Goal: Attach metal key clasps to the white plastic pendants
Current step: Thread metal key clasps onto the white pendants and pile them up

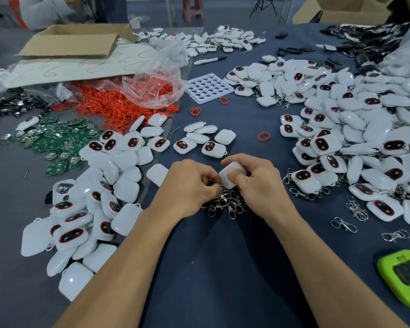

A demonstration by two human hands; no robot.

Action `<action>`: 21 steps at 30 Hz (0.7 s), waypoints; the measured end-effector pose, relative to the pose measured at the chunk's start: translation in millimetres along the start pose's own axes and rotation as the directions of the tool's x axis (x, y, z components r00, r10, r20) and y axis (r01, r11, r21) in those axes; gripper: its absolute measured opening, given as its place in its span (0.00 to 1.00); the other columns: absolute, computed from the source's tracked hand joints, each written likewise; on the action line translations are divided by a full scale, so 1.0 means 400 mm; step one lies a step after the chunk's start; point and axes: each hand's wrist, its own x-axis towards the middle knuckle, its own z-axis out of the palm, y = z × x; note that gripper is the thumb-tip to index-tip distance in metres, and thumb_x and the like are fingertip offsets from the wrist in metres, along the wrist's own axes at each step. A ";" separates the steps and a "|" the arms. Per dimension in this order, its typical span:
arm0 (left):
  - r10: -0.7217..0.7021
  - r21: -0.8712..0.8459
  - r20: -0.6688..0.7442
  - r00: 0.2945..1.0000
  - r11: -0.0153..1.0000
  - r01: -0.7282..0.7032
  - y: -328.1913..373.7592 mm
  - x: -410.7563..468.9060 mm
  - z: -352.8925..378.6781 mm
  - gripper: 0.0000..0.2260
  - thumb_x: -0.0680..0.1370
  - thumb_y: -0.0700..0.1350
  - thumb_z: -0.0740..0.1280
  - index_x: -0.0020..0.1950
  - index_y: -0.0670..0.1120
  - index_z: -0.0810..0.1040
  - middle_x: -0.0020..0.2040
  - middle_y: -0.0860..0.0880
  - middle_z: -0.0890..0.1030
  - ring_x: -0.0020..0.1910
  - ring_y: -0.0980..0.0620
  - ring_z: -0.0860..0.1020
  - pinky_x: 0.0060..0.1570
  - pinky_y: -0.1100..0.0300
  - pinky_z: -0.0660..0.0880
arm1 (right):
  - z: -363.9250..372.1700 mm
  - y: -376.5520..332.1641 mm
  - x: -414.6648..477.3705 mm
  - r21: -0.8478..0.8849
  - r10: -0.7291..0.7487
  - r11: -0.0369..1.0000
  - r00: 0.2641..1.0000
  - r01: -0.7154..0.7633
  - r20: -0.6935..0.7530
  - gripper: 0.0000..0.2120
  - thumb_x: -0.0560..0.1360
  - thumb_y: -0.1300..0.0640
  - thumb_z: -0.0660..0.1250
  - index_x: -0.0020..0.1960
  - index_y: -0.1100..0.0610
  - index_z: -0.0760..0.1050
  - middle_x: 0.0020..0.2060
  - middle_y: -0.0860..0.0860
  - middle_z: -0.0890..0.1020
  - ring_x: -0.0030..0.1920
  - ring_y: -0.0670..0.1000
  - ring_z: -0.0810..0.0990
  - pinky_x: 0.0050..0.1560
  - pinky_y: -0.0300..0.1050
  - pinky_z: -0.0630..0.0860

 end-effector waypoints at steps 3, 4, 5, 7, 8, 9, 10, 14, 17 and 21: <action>-0.016 0.007 -0.034 0.999 1.000 0.017 0.000 -0.002 0.002 0.04 0.68 0.48 0.75 0.37 0.57 0.84 0.24 0.57 0.76 0.23 0.59 0.70 0.22 0.67 0.65 | -0.001 -0.002 -0.003 0.012 -0.007 1.000 1.000 0.007 0.006 0.11 0.79 0.57 0.68 0.49 0.42 0.83 0.31 0.39 0.79 0.29 0.42 0.72 0.31 0.33 0.69; -0.020 0.008 -0.044 0.999 1.000 0.020 0.000 -0.003 0.003 0.03 0.68 0.48 0.75 0.36 0.57 0.84 0.24 0.58 0.75 0.23 0.59 0.70 0.22 0.68 0.65 | -0.001 -0.003 -0.004 0.014 -0.010 1.000 1.000 0.010 0.006 0.11 0.78 0.57 0.68 0.49 0.42 0.83 0.30 0.41 0.79 0.28 0.42 0.72 0.30 0.34 0.69; -0.022 0.009 -0.051 0.998 1.000 0.022 0.000 -0.004 0.004 0.04 0.68 0.47 0.75 0.36 0.56 0.84 0.23 0.58 0.75 0.23 0.59 0.70 0.22 0.68 0.65 | -0.001 -0.005 -0.005 0.017 -0.015 1.000 1.000 0.015 0.004 0.11 0.78 0.57 0.68 0.48 0.42 0.83 0.30 0.42 0.79 0.28 0.43 0.72 0.30 0.34 0.69; -0.023 0.010 -0.059 0.998 1.000 0.024 0.002 -0.005 0.005 0.04 0.69 0.47 0.75 0.36 0.56 0.84 0.23 0.58 0.75 0.22 0.60 0.70 0.22 0.67 0.66 | 0.000 -0.008 -0.008 0.020 -0.025 0.999 1.000 0.025 -0.004 0.10 0.78 0.58 0.68 0.47 0.43 0.83 0.31 0.42 0.80 0.28 0.42 0.72 0.29 0.33 0.68; -0.025 0.009 -0.060 0.998 1.000 0.026 0.003 -0.006 0.005 0.04 0.69 0.47 0.76 0.35 0.56 0.84 0.23 0.58 0.75 0.22 0.60 0.70 0.22 0.67 0.66 | 0.000 -0.010 -0.009 0.024 -0.025 0.999 1.000 0.026 -0.006 0.10 0.78 0.58 0.68 0.47 0.43 0.83 0.31 0.42 0.80 0.28 0.42 0.72 0.29 0.32 0.68; -0.029 0.007 -0.059 0.998 1.000 0.030 0.004 -0.006 0.005 0.04 0.69 0.48 0.76 0.35 0.56 0.84 0.24 0.58 0.76 0.22 0.60 0.70 0.22 0.67 0.66 | -0.001 -0.012 -0.010 0.029 -0.024 0.999 1.000 0.025 -0.006 0.10 0.77 0.58 0.68 0.46 0.43 0.83 0.30 0.42 0.80 0.28 0.42 0.72 0.29 0.32 0.68; -0.033 0.004 -0.057 0.998 0.999 0.034 0.005 -0.007 0.005 0.04 0.69 0.48 0.76 0.35 0.56 0.84 0.24 0.58 0.76 0.22 0.60 0.71 0.22 0.68 0.65 | -0.001 -0.013 -0.011 0.033 -0.023 0.999 1.000 0.024 -0.004 0.10 0.77 0.58 0.68 0.46 0.43 0.83 0.30 0.42 0.80 0.28 0.42 0.72 0.29 0.32 0.68; -0.051 0.012 -0.070 0.996 0.999 0.052 0.008 -0.008 0.010 0.04 0.70 0.49 0.77 0.36 0.56 0.84 0.25 0.60 0.77 0.24 0.61 0.73 0.22 0.68 0.66 | -0.002 -0.017 -0.011 0.073 -0.008 0.997 1.000 0.007 0.010 0.10 0.75 0.57 0.68 0.44 0.44 0.83 0.29 0.42 0.80 0.28 0.42 0.73 0.32 0.38 0.71; -0.066 0.027 -0.094 0.993 0.997 0.069 0.013 -0.008 0.015 0.03 0.70 0.50 0.77 0.37 0.55 0.85 0.26 0.61 0.77 0.25 0.60 0.74 0.24 0.67 0.66 | 0.000 -0.016 -0.016 0.089 -0.010 0.996 1.000 0.010 0.006 0.09 0.72 0.54 0.66 0.43 0.43 0.83 0.28 0.42 0.79 0.27 0.42 0.73 0.31 0.37 0.70; -0.048 0.031 -0.119 0.992 0.998 0.052 0.016 -0.006 0.021 0.05 0.70 0.49 0.76 0.36 0.55 0.82 0.26 0.61 0.77 0.25 0.60 0.73 0.28 0.64 0.67 | 0.002 -0.014 -0.025 0.099 -0.004 0.995 1.000 0.006 -0.026 0.09 0.74 0.56 0.66 0.45 0.44 0.83 0.26 0.44 0.78 0.27 0.44 0.73 0.31 0.41 0.71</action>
